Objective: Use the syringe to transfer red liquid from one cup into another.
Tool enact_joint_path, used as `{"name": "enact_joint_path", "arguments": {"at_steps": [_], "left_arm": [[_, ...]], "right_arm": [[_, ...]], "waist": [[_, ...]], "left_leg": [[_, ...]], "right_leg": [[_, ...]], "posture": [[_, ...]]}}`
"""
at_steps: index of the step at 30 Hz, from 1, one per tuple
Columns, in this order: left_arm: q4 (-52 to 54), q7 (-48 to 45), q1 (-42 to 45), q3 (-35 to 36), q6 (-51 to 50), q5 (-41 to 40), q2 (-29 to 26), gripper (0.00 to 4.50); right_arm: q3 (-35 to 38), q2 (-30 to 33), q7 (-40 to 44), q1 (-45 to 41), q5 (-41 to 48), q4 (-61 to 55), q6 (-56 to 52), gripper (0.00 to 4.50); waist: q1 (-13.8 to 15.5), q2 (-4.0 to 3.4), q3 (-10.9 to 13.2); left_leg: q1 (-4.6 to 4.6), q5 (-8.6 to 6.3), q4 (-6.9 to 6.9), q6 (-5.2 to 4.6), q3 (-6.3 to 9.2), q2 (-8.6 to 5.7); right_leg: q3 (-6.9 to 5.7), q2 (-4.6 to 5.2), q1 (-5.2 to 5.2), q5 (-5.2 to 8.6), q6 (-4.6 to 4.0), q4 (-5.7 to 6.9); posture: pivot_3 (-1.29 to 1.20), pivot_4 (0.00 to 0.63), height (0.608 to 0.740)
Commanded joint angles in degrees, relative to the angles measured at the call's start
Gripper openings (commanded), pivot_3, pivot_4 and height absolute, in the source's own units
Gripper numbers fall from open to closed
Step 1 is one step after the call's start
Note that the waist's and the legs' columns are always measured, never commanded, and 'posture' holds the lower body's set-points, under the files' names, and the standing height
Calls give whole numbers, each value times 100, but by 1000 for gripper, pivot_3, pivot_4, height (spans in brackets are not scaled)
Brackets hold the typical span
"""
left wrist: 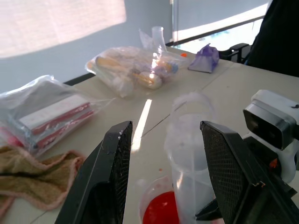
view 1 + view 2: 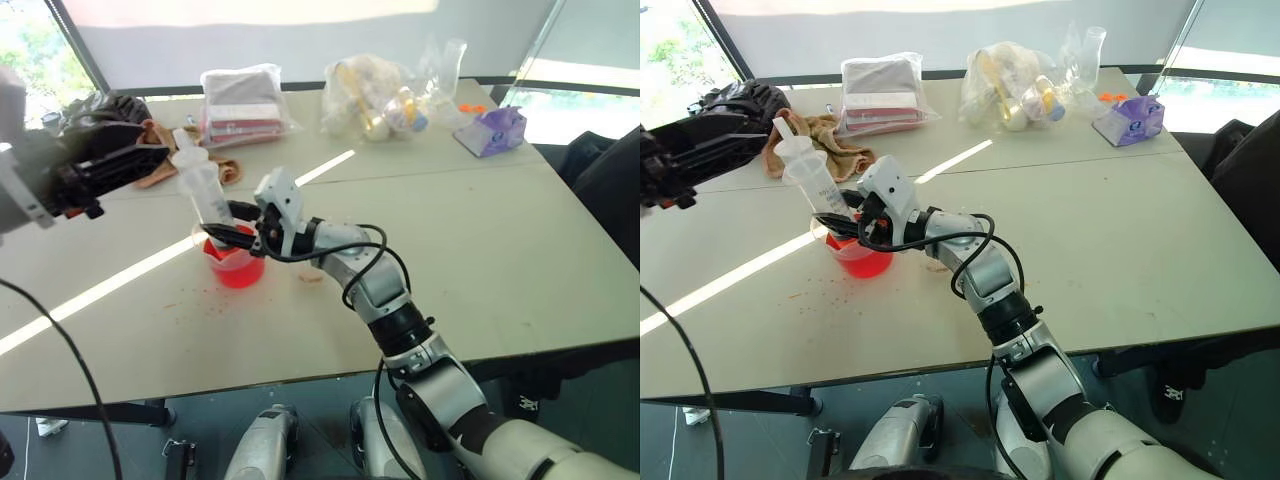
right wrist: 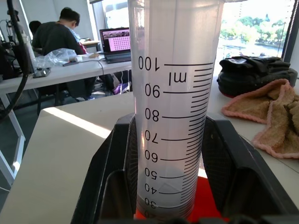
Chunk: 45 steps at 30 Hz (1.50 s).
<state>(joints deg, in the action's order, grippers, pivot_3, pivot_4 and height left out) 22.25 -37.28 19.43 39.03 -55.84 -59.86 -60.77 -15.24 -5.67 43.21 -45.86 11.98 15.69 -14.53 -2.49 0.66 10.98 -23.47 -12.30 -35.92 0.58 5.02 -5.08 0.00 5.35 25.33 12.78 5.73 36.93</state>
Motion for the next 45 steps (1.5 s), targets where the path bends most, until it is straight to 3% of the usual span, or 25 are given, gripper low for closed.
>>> {"name": "enact_joint_path", "arguments": {"at_steps": [1,5,11,18,25,33,45], "left_arm": [[271,38,-393,525,20,15,74,2438],[349,245,-559,559,113,-110,298,2438],[50,254,59,-321,444,37,497,2438],[-848,-255,1251,-1602,948,602,727,2438],[-1407,-663,2077,-2313,1160,982,1029,2438],[-1642,-543,3324,-2583,769,746,1679,2438],[-2161,-891,3693,-3068,1009,1307,2228,2438]], "right_arm": [[176,-36,-49,-287,63,-81,218,1377],[503,29,-321,-652,119,-115,245,1377],[913,449,-636,-974,197,-649,-192,1377],[956,979,-987,-415,246,-2064,-1154,1377],[1000,1438,-1244,283,293,-3053,-1757,1377],[888,1595,-1440,957,312,-3537,-2001,1377],[765,1554,-1574,1104,456,-3902,-2197,1377]], "waist": [[2,3,0],[13,5,1],[37,10,0],[22,10,1],[45,13,1],[96,22,6],[147,22,7]], "left_leg": [[0,0,0,0,1,0],[0,-1,0,1,0,0],[0,-1,0,1,2,-2],[0,0,3,0,-2,-3],[-1,1,9,-1,-4,0],[-1,0,-3,-3,-9,-4],[-1,1,-6,-4,-10,-4]], "right_leg": [[-1,0,-1,0,0,-2],[0,1,0,0,-1,-3],[-1,3,-2,0,-1,-6],[-1,3,-2,0,0,-6],[-2,4,2,0,0,-4],[-3,7,-10,-1,3,-17],[-3,4,-11,-1,3,-17]], "posture": [[0,150,736],[0,150,736],[0,150,736],[0,150,736],[0,150,736],[0,150,736],[0,150,736]]}}
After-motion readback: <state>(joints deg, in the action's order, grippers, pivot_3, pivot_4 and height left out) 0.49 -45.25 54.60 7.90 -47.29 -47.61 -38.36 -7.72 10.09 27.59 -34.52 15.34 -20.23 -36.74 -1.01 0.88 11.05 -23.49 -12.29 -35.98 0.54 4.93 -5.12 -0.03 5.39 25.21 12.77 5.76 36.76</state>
